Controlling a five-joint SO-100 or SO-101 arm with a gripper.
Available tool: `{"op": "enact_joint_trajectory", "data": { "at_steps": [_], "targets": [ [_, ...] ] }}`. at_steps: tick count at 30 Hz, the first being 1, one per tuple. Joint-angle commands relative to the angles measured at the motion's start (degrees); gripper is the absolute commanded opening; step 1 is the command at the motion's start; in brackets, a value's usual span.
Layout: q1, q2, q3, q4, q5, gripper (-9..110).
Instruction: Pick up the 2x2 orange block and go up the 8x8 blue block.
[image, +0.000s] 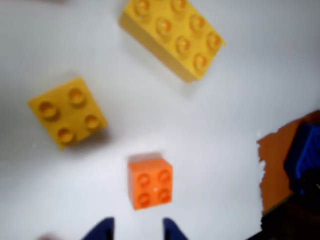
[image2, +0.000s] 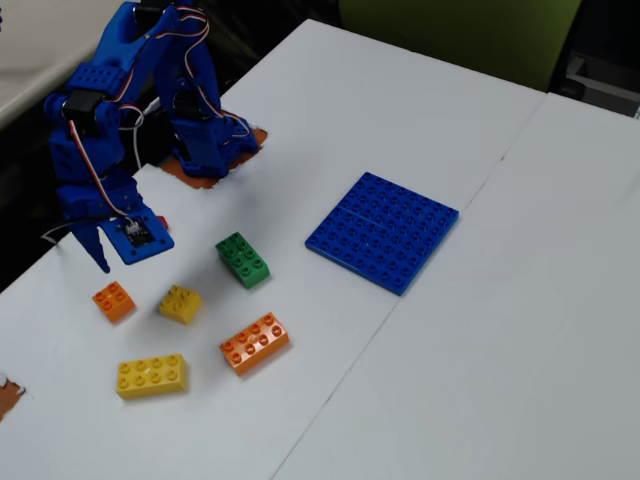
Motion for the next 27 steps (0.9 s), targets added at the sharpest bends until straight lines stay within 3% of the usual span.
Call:
{"op": "enact_joint_trajectory", "data": {
  "at_steps": [1, 9, 27],
  "targets": [
    [1.05, -0.09, -2.9, -2.81, -3.6, 15],
    [3.16, -4.13, -2.99, -9.23, -9.93, 23],
    [4.75, -13.54, -2.99, -13.18, -9.4, 27]
  ]
}}
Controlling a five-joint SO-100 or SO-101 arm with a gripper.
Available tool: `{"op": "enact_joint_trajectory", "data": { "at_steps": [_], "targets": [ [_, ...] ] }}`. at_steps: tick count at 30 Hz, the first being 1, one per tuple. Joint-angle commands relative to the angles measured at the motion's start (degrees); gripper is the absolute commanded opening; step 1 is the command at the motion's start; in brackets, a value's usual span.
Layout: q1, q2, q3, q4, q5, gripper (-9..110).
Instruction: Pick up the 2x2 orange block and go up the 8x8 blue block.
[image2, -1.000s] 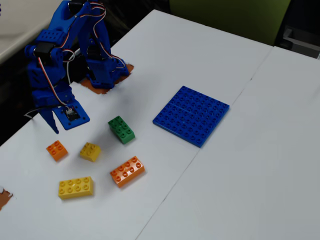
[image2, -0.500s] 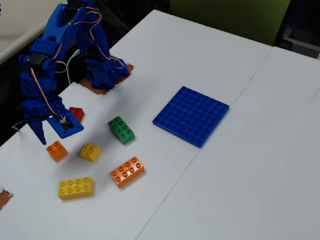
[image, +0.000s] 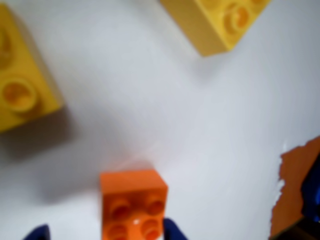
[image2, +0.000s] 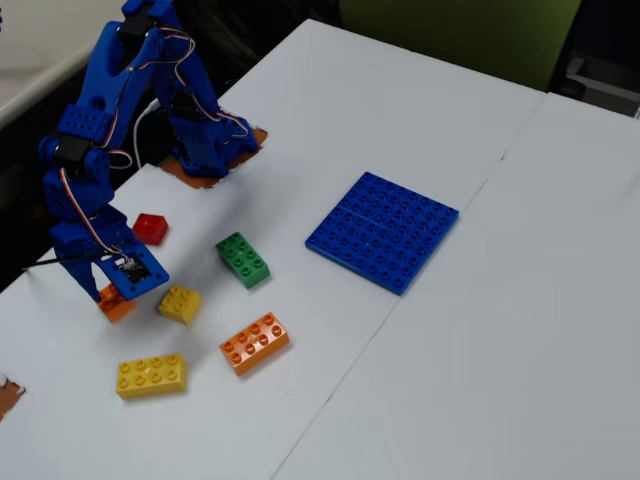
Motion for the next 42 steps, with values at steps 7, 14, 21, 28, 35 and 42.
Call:
{"op": "enact_joint_trajectory", "data": {
  "at_steps": [7, 14, 21, 28, 35, 42],
  "targets": [
    [0.44, 0.53, -2.81, -4.57, -2.02, 27],
    [0.44, -1.58, -2.81, -6.77, -2.46, 28],
    [0.44, -2.99, -2.81, -6.86, -2.55, 29],
    [0.44, -4.57, -2.81, -7.73, -2.55, 30],
    [0.7, -6.24, -2.81, -8.09, -2.72, 30],
    [1.32, -7.38, -2.81, -7.91, -2.46, 29]
  ]
}}
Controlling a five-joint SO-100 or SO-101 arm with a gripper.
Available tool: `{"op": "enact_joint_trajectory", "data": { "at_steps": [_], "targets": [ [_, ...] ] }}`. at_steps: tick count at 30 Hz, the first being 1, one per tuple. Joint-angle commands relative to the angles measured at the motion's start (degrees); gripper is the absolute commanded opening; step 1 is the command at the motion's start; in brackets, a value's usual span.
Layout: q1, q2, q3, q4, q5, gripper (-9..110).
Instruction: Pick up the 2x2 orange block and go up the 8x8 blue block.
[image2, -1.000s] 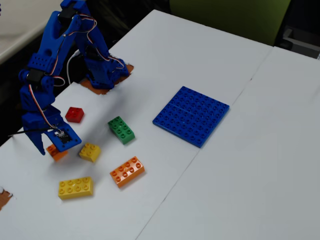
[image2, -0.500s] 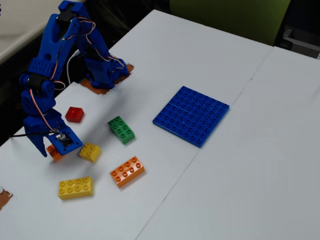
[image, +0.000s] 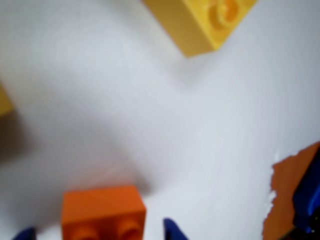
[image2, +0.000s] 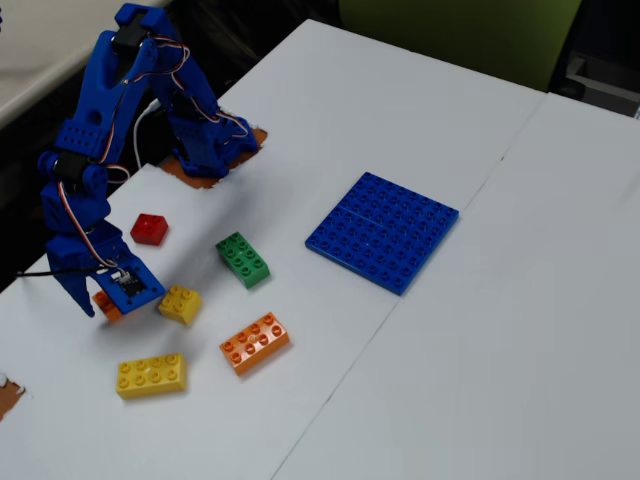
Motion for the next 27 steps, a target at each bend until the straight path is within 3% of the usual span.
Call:
{"op": "enact_joint_trajectory", "data": {
  "at_steps": [1, 8, 18, 27],
  "targets": [
    [0.44, -0.35, -1.41, -0.44, 0.0, 29],
    [1.05, -2.11, -1.41, -0.44, -0.26, 26],
    [1.23, -2.9, -1.41, -0.09, 0.0, 7],
    [0.62, -2.37, -1.41, 0.62, 0.26, 4]
  ]
}}
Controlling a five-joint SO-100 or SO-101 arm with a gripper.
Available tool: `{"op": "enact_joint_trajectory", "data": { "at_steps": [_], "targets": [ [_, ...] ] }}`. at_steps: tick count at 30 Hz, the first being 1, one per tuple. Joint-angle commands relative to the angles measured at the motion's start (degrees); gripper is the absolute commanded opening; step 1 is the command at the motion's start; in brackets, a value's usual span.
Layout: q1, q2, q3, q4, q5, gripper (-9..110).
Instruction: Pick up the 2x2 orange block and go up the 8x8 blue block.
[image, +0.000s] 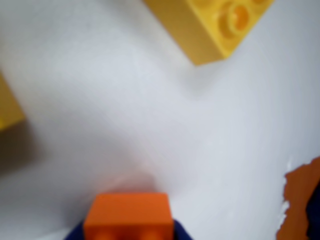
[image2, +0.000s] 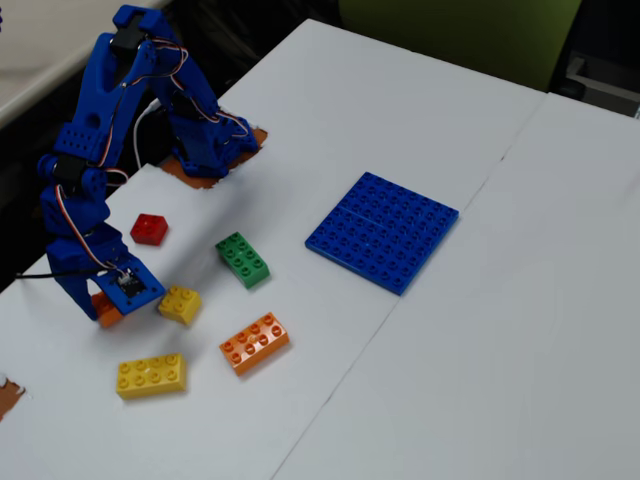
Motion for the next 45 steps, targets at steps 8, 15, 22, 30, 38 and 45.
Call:
{"op": "enact_joint_trajectory", "data": {
  "at_steps": [8, 15, 22, 30, 38, 45],
  "targets": [
    [-5.45, 10.2, -0.7, 10.28, 7.73, 2],
    [-9.67, 21.8, -0.7, 18.28, 12.66, 2],
    [-11.43, 31.99, -0.7, 24.7, 14.5, 2],
    [-18.81, 42.28, -0.7, 33.22, 25.22, 2],
    [-31.29, 48.52, -0.7, 36.56, 39.29, 0],
    [-38.94, 51.06, -0.7, 39.46, 45.44, 0]
  ]
}}
